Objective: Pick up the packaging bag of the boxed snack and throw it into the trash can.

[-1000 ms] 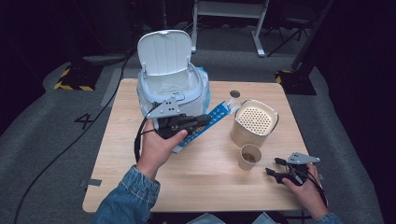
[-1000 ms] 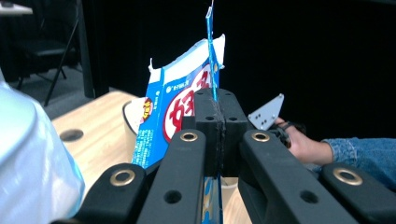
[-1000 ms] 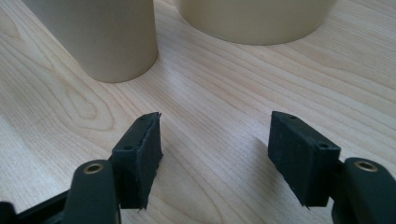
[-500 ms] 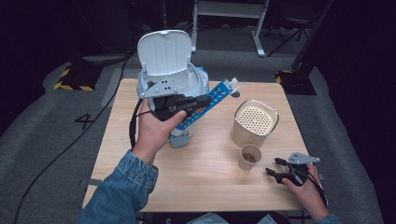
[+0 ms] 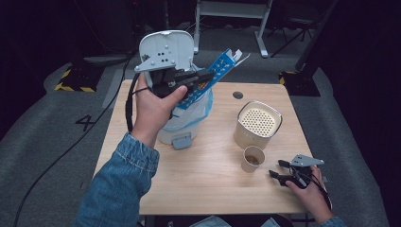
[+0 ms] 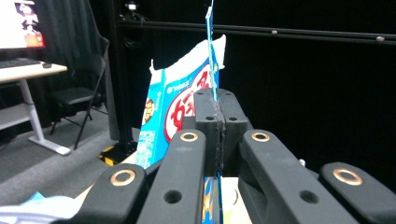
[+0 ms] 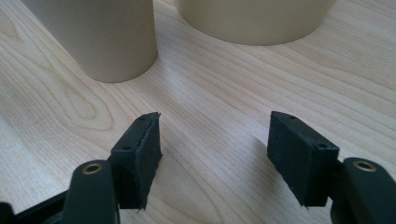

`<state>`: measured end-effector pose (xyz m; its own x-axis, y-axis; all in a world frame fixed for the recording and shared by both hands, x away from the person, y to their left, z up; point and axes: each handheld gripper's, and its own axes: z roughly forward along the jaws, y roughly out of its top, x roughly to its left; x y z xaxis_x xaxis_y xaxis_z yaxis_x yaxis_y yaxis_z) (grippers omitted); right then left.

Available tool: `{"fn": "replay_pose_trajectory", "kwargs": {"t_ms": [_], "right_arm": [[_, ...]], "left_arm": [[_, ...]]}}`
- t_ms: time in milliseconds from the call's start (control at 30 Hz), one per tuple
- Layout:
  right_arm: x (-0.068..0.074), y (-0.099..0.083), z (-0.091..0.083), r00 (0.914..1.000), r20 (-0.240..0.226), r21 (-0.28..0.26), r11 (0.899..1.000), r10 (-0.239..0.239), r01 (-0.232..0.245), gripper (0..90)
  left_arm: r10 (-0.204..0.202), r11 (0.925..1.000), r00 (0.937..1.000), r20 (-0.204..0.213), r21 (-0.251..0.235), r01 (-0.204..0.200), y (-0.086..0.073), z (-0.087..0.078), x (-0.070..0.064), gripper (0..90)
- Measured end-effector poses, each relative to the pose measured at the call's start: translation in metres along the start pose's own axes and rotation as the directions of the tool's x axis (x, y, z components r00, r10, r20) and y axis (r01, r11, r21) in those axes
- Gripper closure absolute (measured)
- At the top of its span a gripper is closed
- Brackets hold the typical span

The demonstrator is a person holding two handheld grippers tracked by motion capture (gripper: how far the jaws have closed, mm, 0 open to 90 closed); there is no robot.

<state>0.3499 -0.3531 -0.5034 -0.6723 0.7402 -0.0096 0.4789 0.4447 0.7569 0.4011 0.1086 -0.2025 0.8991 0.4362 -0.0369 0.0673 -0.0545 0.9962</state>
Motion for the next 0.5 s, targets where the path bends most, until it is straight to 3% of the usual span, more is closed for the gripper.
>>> {"fn": "replay_pose_trajectory", "kwargs": {"t_ms": [233, 500], "right_arm": [[0.000, 0.000, 0.000, 1.0000, 0.000, 0.000, 1.000, 0.001, -0.001, 35.6], [0.000, 0.000, 0.000, 1.0000, 0.000, -0.001, 1.000, 0.003, -0.003, 35.5]], "left_arm": [[0.020, 0.9997, 0.9996, -0.022, -0.014, -0.020, 0.016, 0.006, 0.010, 89.3], [0.023, 0.9994, 0.9968, -0.077, -0.026, -0.025, 0.026, 0.008, 0.025, 89.2]]}}
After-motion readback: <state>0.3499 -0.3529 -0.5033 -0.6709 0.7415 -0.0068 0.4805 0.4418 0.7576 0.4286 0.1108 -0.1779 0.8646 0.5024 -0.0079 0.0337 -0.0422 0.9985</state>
